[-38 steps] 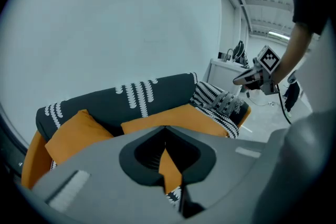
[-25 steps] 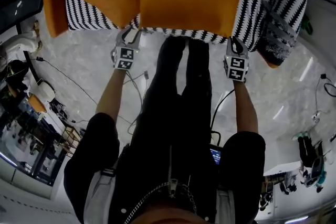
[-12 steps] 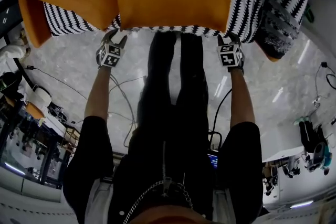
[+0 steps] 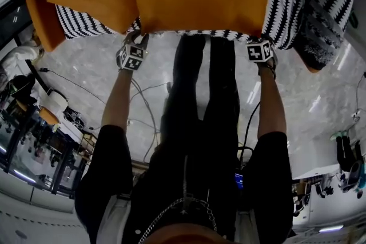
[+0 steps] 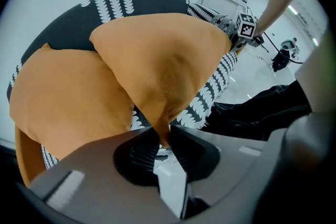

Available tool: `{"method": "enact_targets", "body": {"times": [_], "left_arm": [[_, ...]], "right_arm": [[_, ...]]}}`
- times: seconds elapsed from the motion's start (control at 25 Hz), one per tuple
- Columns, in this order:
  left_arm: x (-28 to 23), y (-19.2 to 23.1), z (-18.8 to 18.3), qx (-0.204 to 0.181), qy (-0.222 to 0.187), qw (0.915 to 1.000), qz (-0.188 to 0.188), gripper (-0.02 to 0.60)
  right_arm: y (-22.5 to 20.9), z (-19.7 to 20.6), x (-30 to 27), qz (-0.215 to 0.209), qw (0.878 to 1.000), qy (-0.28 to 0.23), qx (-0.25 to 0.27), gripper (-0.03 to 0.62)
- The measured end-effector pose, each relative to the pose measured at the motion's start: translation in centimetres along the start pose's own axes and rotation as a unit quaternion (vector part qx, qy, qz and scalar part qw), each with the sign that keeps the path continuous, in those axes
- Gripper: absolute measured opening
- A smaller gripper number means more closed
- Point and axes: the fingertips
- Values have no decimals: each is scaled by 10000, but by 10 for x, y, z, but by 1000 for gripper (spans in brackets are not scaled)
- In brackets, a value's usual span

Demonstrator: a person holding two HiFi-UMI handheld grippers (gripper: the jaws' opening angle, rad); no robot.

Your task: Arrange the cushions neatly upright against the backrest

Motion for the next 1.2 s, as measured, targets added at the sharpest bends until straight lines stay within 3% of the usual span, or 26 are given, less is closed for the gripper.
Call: {"method": "enact_targets", "body": {"times": [0.08,0.36,0.72,0.92,1.2], "left_arm": [[8,4,3,71,-63,9999,-32,64],[28,2,-30,236,-234,9994,-78,44],[80,-10,-101,436,-550,9973,-193,43],[120,-19,-145,788,-780,9936,-206,41],[154,-21,-210,662,-1401,9879,-13,41]], "right_arm": [[9,-4,7,13,9999,113,119,47],[-11,-16,43,-210,9997,-55,114,38],[-67,-45,124,-248,9958,-880,22,35],[-99,-62,169,-208,9914,-1290,-14,34],[-147,-95,234,-143,9788,-1999,-423,32]]}}
Point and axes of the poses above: the fingertips, and each gripper's own axes: x backward along the fingers, y to its left, z out of its underside, and after that the axes turned 1 degree about -y, right-handed
